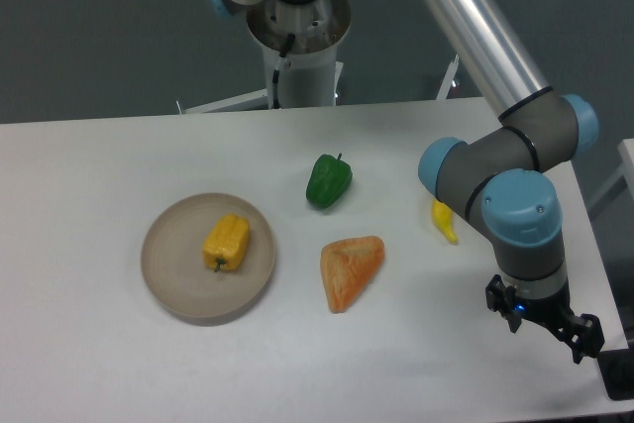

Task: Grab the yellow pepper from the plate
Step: 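Move the open gripper over the yellow pepper on the plate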

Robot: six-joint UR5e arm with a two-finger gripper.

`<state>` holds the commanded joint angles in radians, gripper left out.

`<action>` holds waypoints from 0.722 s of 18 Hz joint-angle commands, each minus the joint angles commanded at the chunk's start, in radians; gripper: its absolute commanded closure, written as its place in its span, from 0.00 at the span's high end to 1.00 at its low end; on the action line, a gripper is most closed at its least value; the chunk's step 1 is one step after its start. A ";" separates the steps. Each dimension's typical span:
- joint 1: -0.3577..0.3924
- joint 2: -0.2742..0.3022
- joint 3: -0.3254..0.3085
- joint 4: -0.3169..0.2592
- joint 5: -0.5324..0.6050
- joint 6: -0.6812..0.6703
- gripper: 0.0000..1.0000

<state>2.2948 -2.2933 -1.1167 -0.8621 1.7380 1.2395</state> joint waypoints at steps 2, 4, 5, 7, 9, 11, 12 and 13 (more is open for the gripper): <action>-0.002 0.005 -0.003 0.000 0.000 -0.006 1.00; -0.003 0.009 -0.006 0.000 0.002 -0.011 1.00; -0.005 0.012 -0.012 0.000 0.002 -0.012 1.00; -0.012 0.021 -0.025 0.000 0.006 -0.029 1.00; -0.015 0.057 -0.055 0.000 0.008 -0.055 1.00; -0.034 0.112 -0.098 -0.003 0.000 -0.127 1.00; -0.038 0.139 -0.132 -0.006 0.000 -0.141 1.00; -0.046 0.170 -0.168 -0.011 -0.002 -0.146 1.00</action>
<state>2.2489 -2.1233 -1.2851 -0.8728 1.7365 1.0938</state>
